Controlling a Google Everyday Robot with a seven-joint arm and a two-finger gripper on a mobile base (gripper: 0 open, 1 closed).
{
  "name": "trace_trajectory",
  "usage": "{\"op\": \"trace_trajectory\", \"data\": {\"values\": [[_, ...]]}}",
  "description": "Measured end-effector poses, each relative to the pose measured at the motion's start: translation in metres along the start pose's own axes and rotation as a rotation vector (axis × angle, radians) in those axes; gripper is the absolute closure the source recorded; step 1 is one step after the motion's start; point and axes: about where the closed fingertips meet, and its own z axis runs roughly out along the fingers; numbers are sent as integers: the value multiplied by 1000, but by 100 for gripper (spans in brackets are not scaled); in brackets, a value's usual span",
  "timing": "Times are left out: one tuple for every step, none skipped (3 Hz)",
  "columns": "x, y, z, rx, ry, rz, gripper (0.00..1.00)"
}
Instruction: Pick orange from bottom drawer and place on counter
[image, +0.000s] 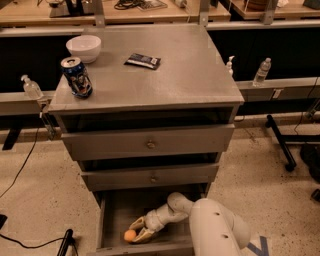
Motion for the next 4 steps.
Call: {"op": "trace_trajectory", "data": {"values": [[-12, 1, -14, -10, -54, -12, 100], [-44, -17, -64, 92, -62, -153, 100], [-79, -12, -140, 217, -13, -288, 100], [-105, 43, -170, 252, -65, -372, 100]]}}
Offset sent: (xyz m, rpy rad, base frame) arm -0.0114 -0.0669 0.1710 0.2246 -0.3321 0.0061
